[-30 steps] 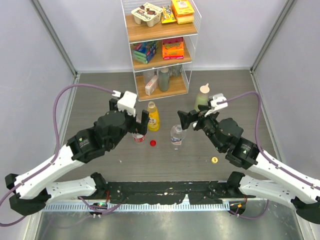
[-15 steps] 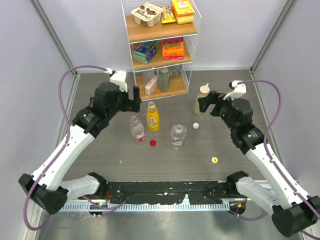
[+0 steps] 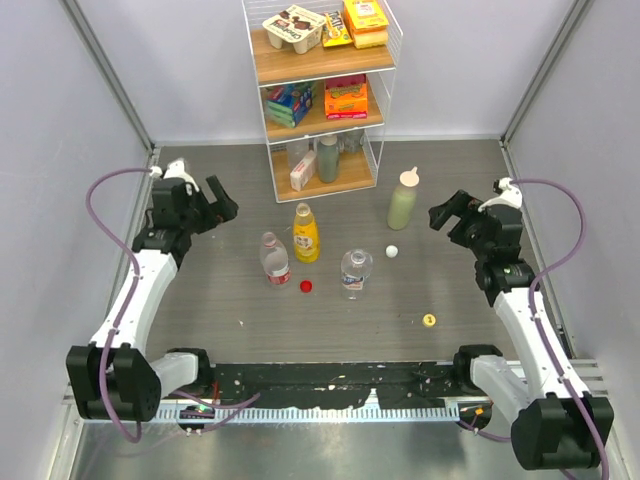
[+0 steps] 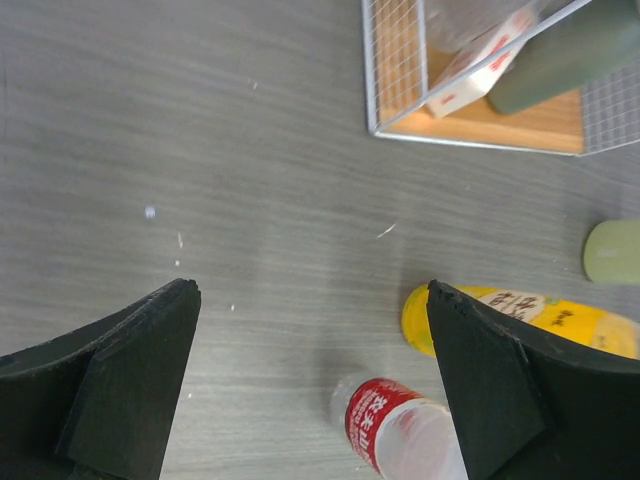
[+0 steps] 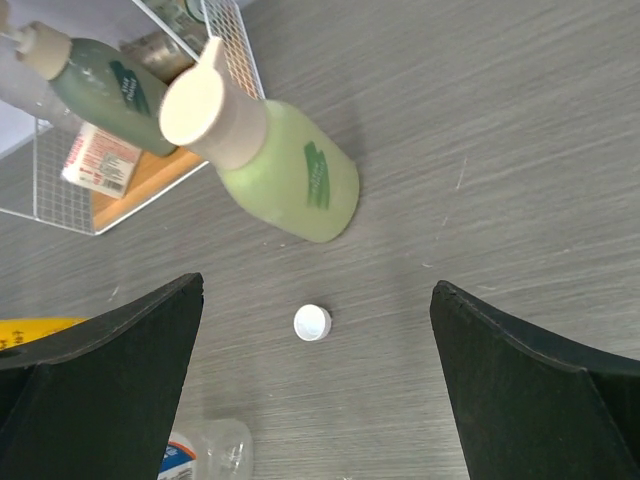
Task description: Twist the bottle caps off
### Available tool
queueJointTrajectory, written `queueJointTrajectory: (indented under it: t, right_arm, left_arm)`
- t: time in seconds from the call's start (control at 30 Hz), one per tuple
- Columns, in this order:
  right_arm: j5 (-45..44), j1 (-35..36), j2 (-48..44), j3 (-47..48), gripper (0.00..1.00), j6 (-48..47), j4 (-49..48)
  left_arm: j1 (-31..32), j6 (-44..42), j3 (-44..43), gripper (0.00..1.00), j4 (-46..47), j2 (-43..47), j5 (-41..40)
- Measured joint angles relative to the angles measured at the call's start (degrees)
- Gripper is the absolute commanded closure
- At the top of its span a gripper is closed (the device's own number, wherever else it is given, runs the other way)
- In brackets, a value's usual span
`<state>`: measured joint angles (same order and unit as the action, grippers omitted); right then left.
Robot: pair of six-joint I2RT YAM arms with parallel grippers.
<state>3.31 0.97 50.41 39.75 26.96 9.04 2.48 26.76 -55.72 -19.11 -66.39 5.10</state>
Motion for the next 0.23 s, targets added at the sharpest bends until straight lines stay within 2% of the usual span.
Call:
queueJointTrajectory:
  t: [0.23]
  right_arm:
    - [-4.09,-0.02,1.25,-3.04,0.00,0.55,-2.10]
  left_arm:
    - [0.02,1.77,7.48,0.00,3.23,2.05,-6.03]
